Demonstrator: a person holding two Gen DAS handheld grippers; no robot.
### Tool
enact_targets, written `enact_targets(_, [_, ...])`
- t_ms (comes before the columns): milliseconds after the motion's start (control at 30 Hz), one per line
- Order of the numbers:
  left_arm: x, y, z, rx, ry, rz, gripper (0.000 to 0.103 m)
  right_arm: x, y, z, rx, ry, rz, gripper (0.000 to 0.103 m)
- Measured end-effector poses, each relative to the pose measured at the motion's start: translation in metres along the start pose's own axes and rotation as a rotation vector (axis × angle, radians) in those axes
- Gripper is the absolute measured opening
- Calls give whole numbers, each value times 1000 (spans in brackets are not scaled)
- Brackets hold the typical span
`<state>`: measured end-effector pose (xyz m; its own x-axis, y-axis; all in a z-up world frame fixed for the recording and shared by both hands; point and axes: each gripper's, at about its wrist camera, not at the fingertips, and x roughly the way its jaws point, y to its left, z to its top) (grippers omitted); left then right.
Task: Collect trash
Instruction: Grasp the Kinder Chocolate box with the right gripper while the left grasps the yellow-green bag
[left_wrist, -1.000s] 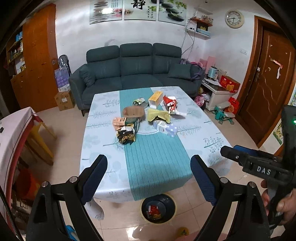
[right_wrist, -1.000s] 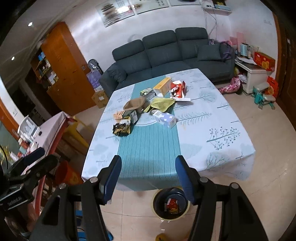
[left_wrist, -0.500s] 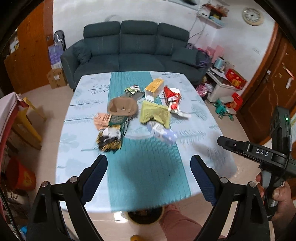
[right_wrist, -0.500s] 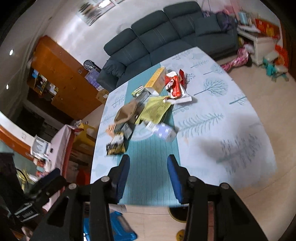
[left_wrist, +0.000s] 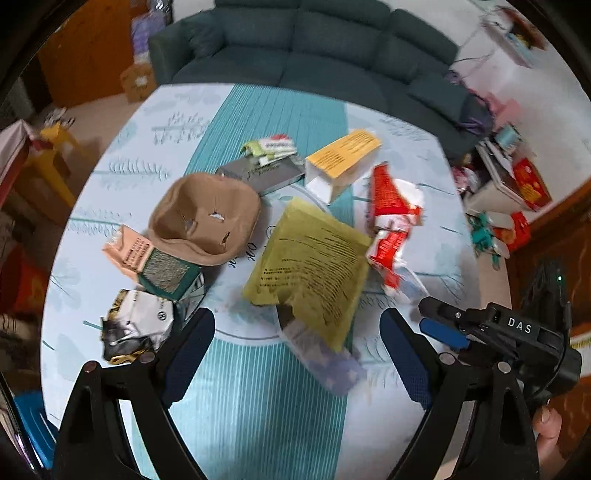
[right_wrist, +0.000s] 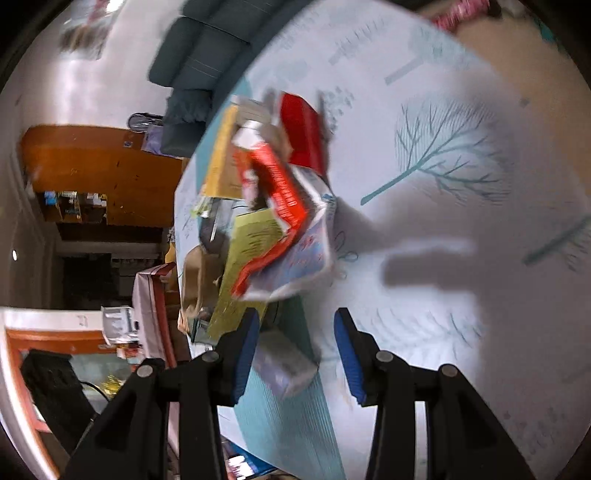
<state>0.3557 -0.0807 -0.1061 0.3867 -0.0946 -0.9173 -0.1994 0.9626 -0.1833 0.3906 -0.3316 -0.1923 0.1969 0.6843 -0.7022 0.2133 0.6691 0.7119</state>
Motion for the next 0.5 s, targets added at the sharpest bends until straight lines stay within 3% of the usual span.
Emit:
enact_targets(200, [31,9,12,-80,47,15,90,30,-14,22,92,58,83,42])
enact_targets(400, [57,21,20,-162,93,10,90,41,-10,33,83,88,101,42])
enact_targets(433, [61,22,21,-172,103,4,90,42,-9,35,77,85,100,40])
enact_targets(500, [69,25,22,-187,117,2,90,41,-6,39,68,88,110,26])
